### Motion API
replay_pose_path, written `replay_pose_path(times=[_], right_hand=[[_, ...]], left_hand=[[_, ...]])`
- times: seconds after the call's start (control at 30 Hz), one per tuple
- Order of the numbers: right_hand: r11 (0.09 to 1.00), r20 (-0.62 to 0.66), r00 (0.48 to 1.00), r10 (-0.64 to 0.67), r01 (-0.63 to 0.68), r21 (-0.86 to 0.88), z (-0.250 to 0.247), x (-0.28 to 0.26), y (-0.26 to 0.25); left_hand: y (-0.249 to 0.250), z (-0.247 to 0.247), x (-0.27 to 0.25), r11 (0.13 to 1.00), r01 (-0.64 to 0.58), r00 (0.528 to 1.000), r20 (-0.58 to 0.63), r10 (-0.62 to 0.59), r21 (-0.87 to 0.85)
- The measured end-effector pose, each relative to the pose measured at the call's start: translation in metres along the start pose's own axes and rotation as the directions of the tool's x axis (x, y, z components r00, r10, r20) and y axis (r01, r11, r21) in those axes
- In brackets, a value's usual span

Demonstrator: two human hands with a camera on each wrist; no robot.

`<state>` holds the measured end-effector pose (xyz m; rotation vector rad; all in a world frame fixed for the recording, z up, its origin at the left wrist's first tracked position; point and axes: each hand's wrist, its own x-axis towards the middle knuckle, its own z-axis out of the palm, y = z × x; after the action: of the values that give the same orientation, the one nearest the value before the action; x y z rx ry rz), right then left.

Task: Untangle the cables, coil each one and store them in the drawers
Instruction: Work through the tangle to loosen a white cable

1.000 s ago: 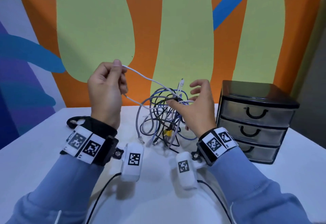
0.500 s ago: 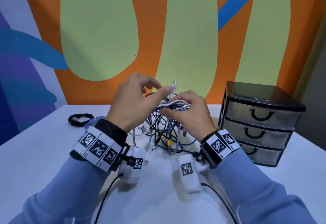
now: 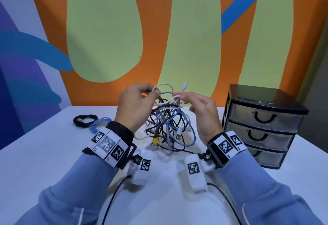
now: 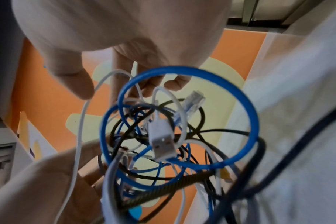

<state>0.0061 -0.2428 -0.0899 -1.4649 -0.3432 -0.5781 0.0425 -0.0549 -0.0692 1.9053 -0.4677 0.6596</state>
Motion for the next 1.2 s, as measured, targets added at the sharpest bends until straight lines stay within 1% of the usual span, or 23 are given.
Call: replay_pose_path(times=[0.1, 0.17, 0.2, 0.27, 0.37, 0.47, 0.63, 0.77, 0.83, 0.87, 0.93, 1.0, 1.03, 1.1, 1.2], right_hand=[[0.998, -0.121, 0.992, 0.034, -0.028, 0.052, -0.003, 0.004, 0.003], [1.0, -0.21, 0.977, -0.02, 0.021, -0.001, -0.003, 0.008, 0.009], [0.998, -0.235, 0.97, -0.058, 0.052, -0.031, -0.002, 0.01, 0.011], [0.993, -0.268, 0.956, -0.12, 0.11, -0.049, -0.002, 0.011, 0.013], [0.979, -0.317, 0.926, -0.203, 0.192, -0.067, -0.004, 0.012, 0.01], [0.959, -0.358, 0.889, -0.284, 0.26, -0.116, -0.004, 0.013, 0.009], [0.937, -0.418, 0.84, -0.347, 0.291, -0.191, -0.005, 0.014, 0.011], [0.93, -0.445, 0.818, -0.365, 0.302, -0.208, -0.004, 0.014, 0.011], [0.935, -0.44, 0.825, -0.354, 0.302, -0.186, -0.004, 0.015, 0.01], [0.942, -0.428, 0.839, -0.335, 0.297, -0.155, -0.004, 0.015, 0.01], [0.959, -0.375, 0.885, -0.276, 0.281, -0.043, -0.003, 0.013, 0.008], [0.965, -0.288, 0.934, -0.212, 0.246, 0.086, -0.001, 0.01, 0.005], [0.968, -0.245, 0.951, -0.19, 0.223, 0.118, 0.0, 0.009, 0.003], [0.978, -0.184, 0.969, -0.166, 0.185, 0.094, 0.001, 0.008, 0.003], [0.983, -0.084, 0.985, -0.148, 0.138, -0.122, 0.003, 0.007, 0.005]], left_hand=[[-0.004, -0.001, 0.002, 0.995, 0.045, 0.995, -0.085, -0.053, -0.087], [-0.005, -0.001, 0.002, 0.99, 0.058, 0.989, -0.125, -0.074, -0.132], [-0.005, -0.001, 0.003, 0.987, 0.054, 0.987, -0.143, -0.077, -0.153], [-0.004, -0.002, 0.004, 0.977, 0.056, 0.979, -0.181, -0.094, -0.207], [-0.005, -0.005, 0.008, 0.947, 0.098, 0.958, -0.228, -0.172, -0.305], [-0.007, -0.007, 0.009, 0.923, 0.109, 0.943, -0.256, -0.214, -0.37], [-0.007, -0.01, 0.013, 0.879, 0.141, 0.92, -0.268, -0.287, -0.456], [-0.011, -0.014, 0.014, 0.847, 0.212, 0.897, -0.247, -0.366, -0.487], [-0.009, -0.014, 0.012, 0.83, 0.228, 0.89, -0.238, -0.39, -0.508], [-0.006, -0.015, 0.011, 0.825, 0.229, 0.89, -0.231, -0.392, -0.517], [-0.002, -0.014, 0.01, 0.824, 0.228, 0.906, -0.197, -0.375, -0.518], [0.001, -0.013, 0.008, 0.823, 0.22, 0.927, -0.149, -0.343, -0.524], [0.002, -0.012, 0.007, 0.822, 0.216, 0.935, -0.132, -0.33, -0.526], [0.002, -0.01, 0.006, 0.831, 0.201, 0.948, -0.112, -0.299, -0.518], [0.003, -0.007, 0.006, 0.874, 0.169, 0.967, -0.095, -0.237, -0.456]])
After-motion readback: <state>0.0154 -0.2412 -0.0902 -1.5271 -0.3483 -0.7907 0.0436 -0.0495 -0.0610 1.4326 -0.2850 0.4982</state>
